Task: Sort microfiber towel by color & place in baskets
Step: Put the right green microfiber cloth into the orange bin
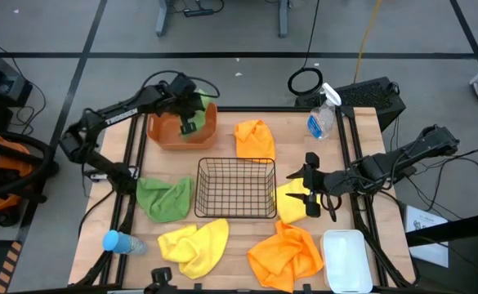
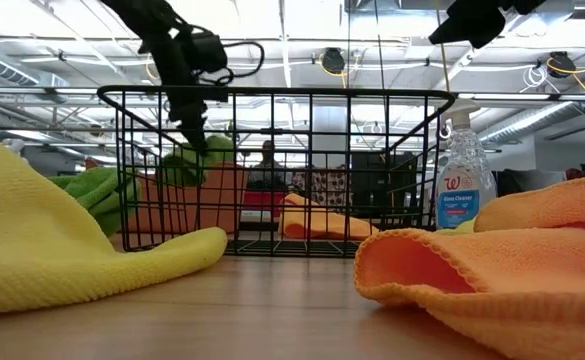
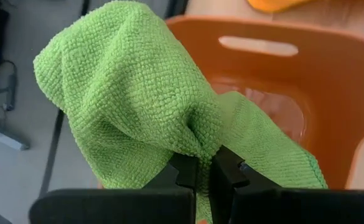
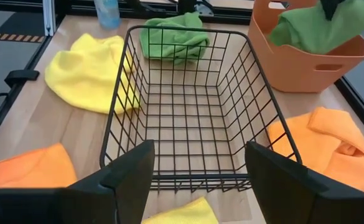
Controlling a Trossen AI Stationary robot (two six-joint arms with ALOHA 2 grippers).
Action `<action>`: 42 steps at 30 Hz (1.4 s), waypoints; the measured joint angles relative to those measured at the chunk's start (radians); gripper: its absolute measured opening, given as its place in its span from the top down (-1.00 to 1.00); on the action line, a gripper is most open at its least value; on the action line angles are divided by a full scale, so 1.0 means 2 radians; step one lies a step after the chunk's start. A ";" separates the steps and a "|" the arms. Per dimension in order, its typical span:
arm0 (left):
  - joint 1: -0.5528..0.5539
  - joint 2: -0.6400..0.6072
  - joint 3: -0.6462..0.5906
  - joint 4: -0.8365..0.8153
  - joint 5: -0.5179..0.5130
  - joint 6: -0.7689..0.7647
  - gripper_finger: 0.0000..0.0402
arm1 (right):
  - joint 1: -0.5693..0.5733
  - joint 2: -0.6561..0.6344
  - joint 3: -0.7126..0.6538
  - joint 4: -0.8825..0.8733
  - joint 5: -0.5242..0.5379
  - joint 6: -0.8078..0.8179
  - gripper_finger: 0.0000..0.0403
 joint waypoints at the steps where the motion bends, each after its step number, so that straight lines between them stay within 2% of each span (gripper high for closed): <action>1: 0.000 0.006 0.000 -0.003 0.002 0.000 0.94 | 0.000 0.000 0.000 0.000 0.000 0.000 -0.20; 6: 0.000 0.029 0.000 -0.008 0.034 0.000 0.90 | 0.000 -0.001 0.000 0.000 0.000 0.000 -0.20; 30: 0.001 0.104 0.000 0.010 0.036 -0.006 0.86 | 0.000 -0.001 0.000 -0.004 -0.002 0.000 -0.20; 34: 0.001 0.112 0.000 0.025 0.035 -0.006 0.71 | 0.000 -0.001 0.000 -0.004 -0.002 0.000 -0.20; 42: 0.000 0.114 0.000 0.016 0.001 -0.027 0.21 | 0.000 -0.001 0.000 -0.010 -0.004 0.000 -0.20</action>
